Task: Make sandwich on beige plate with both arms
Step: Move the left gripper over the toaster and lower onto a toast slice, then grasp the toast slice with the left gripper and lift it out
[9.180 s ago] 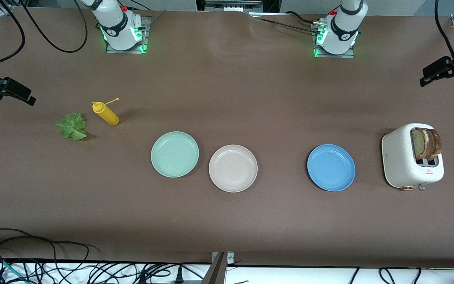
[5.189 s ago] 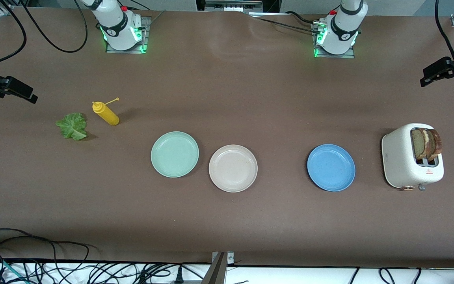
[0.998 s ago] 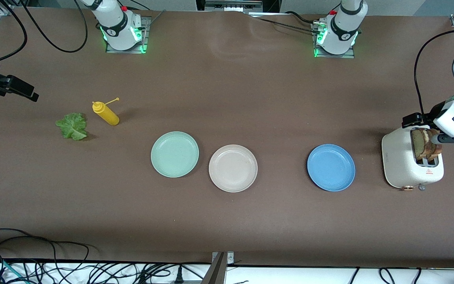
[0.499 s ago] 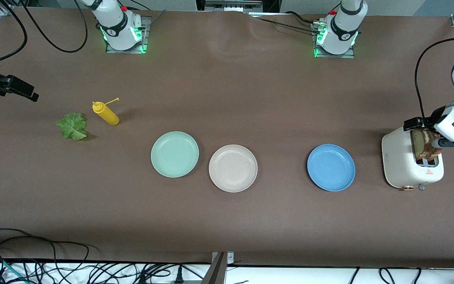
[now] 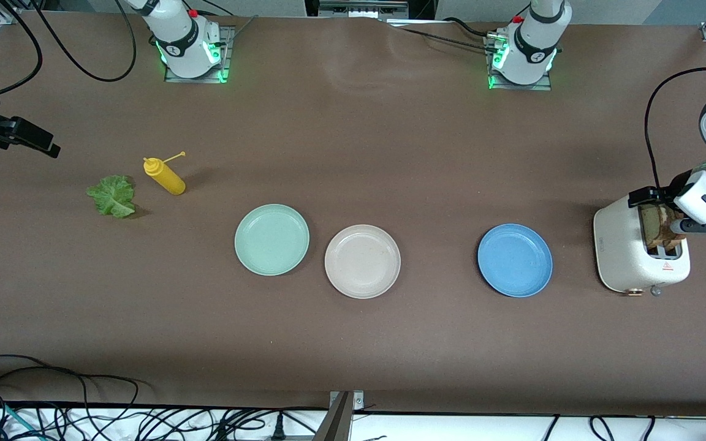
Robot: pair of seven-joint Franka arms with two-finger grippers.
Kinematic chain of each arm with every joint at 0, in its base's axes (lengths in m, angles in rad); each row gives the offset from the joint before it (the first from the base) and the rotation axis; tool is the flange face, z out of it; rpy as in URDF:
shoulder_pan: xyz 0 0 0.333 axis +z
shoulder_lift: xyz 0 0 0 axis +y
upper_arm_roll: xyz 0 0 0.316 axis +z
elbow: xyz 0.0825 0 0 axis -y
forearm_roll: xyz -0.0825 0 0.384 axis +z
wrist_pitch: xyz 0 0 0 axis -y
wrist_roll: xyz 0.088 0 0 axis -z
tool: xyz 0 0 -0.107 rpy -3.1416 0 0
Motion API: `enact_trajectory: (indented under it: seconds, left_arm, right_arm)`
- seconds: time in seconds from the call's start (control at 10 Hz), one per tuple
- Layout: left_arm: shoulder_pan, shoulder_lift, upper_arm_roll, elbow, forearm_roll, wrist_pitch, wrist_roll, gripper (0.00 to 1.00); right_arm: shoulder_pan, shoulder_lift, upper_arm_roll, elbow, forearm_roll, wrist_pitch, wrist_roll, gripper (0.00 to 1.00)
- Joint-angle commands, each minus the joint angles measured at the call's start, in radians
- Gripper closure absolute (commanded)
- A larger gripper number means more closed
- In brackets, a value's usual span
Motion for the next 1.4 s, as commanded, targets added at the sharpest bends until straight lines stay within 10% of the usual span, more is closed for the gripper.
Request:
enact_trajectory:
  seconds: [0.0, 0.2, 0.6, 1.0, 1.3]
  left_arm:
    - [-0.007, 0.006, 0.005, 0.017, 0.071, 0.013, 0.016, 0.11]
    - [-0.013, 0.006, 0.005, 0.022, 0.095, 0.039, 0.019, 0.33]
    - [-0.014, 0.006, 0.005, 0.024, 0.095, 0.039, 0.023, 0.41]
    - [-0.014, 0.005, 0.005, 0.024, 0.095, 0.037, 0.026, 0.89]
    - [-0.016, -0.012, 0.003, 0.027, 0.095, 0.029, 0.023, 0.99]
  right_arm:
    - [0.003, 0.003, -0.002, 0.012, 0.001, -0.008, -0.011, 0.00]
    - [0.005, 0.003, -0.002, 0.012, -0.001, -0.008, -0.011, 0.00]
    - [0.005, 0.003, -0.002, 0.012, 0.001, -0.008, -0.012, 0.00]
    - [0.003, 0.003, -0.002, 0.012, 0.001, -0.008, -0.014, 0.00]
    - [0.003, 0.003, -0.002, 0.012, 0.001, -0.008, -0.014, 0.00]
